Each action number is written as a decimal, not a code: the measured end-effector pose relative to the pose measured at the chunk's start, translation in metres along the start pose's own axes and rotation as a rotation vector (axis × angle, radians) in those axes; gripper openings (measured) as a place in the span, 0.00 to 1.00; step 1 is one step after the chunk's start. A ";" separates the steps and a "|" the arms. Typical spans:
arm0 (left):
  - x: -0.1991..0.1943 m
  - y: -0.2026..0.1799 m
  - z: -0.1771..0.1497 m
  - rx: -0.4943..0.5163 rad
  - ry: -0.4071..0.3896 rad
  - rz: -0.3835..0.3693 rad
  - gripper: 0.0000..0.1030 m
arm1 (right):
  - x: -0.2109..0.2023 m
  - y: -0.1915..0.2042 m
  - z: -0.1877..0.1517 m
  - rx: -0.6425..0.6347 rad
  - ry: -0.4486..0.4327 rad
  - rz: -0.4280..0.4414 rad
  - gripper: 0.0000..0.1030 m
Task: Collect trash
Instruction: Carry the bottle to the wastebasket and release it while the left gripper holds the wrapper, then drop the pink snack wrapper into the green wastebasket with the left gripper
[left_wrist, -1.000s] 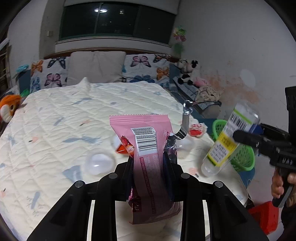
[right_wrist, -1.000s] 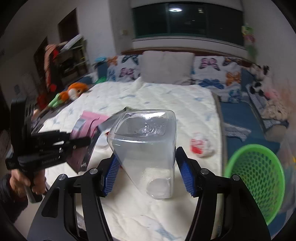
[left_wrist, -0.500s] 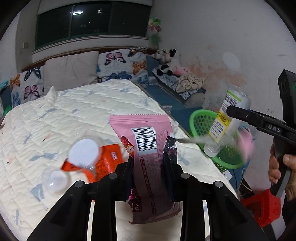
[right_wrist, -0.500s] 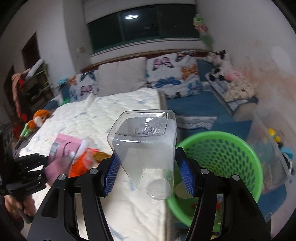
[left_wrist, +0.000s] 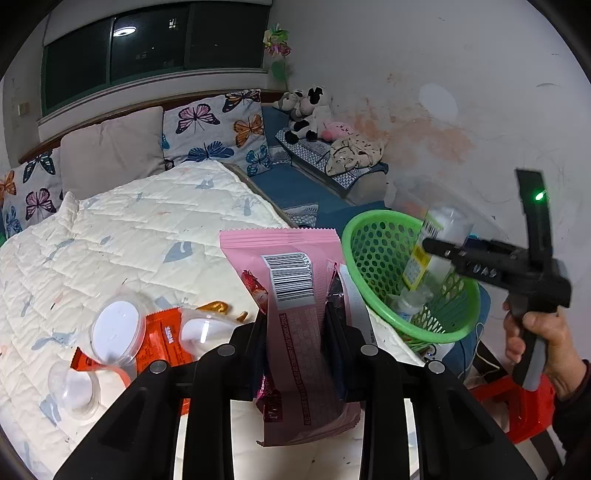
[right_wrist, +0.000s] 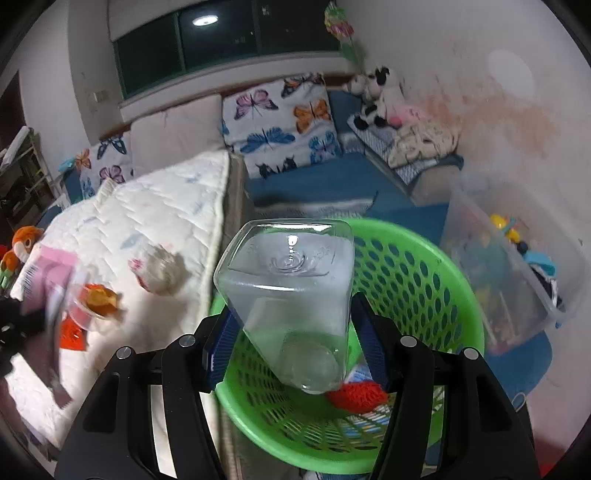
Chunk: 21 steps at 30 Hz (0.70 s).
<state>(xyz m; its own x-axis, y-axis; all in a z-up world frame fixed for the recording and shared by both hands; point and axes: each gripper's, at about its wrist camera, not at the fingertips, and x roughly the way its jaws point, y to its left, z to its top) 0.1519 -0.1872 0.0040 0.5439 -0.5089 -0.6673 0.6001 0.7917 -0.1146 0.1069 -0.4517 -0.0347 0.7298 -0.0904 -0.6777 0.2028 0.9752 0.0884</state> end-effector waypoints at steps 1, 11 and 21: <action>0.000 -0.001 0.001 0.001 -0.002 -0.004 0.27 | 0.002 -0.001 -0.001 0.006 0.007 -0.005 0.59; 0.010 -0.015 0.012 0.000 0.002 -0.056 0.27 | 0.014 -0.018 -0.009 0.050 0.053 -0.013 0.65; 0.048 -0.055 0.032 0.025 0.057 -0.119 0.27 | -0.023 -0.025 -0.009 0.034 -0.013 -0.037 0.67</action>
<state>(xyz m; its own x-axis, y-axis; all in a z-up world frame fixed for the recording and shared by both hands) 0.1639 -0.2656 0.0012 0.4345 -0.5781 -0.6907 0.6734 0.7177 -0.1771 0.0790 -0.4718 -0.0281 0.7297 -0.1287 -0.6716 0.2518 0.9637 0.0888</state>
